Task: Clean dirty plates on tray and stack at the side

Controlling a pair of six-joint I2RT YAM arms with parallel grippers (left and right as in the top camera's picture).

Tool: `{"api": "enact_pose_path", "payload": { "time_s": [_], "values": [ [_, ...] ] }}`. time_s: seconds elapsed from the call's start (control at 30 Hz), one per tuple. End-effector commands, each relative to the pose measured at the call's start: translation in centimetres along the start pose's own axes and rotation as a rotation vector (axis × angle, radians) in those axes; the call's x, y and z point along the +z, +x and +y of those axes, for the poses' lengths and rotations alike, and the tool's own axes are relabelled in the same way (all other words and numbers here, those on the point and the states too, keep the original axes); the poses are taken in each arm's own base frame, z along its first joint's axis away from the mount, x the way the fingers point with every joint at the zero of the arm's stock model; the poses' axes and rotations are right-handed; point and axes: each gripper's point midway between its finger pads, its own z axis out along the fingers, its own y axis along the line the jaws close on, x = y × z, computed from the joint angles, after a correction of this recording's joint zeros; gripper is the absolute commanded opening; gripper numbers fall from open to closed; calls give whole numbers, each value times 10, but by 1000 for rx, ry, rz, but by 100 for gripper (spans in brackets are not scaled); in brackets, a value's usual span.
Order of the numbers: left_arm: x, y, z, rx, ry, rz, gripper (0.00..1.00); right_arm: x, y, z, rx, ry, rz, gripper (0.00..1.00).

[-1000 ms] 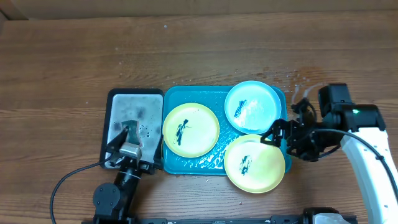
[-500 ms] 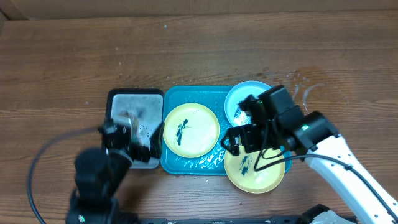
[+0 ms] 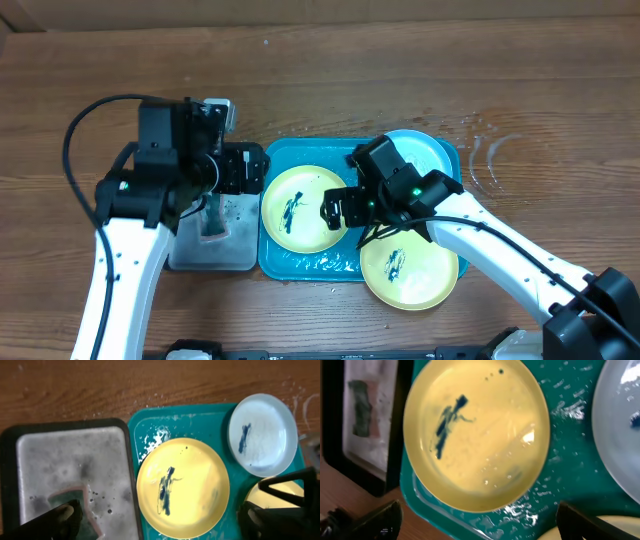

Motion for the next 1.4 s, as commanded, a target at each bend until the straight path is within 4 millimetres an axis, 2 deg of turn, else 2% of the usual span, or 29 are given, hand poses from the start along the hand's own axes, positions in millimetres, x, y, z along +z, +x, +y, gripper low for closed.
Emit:
{"api": "enact_pose_path", "payload": {
  "time_s": [0.0,0.13,0.37,0.5,0.6,0.63,0.7,0.8,1.0,1.13,1.23,1.37],
  "values": [
    [7,-4,0,-13,15,21,100,-3,-13,10,39,-28,-47,99],
    [18,1,3,-30,12,63,100,2,-20,-6,132,53,-89,89],
    [20,2,4,-34,11,72,100,52,-8,-25,174,99,6,76],
    [20,2,5,-33,3,69,100,67,-6,-29,187,101,24,72],
    [20,1,7,-33,-4,69,100,67,-9,-32,224,118,6,70],
    [20,1,7,-33,-4,68,100,67,-10,-33,243,121,1,60],
    [21,1,7,-32,-4,67,100,67,-10,-34,248,126,0,48],
    [20,1,7,-32,-4,68,100,68,-8,-40,265,152,-8,33],
    [20,1,7,-32,-4,68,100,72,4,-55,321,201,-3,30],
    [20,1,6,-32,-3,68,100,73,8,-61,324,218,2,11],
    [20,1,6,-33,-3,68,100,73,10,-61,325,221,7,4],
    [21,1,7,-32,-4,67,100,73,13,-63,327,231,19,4]
  ]
}}
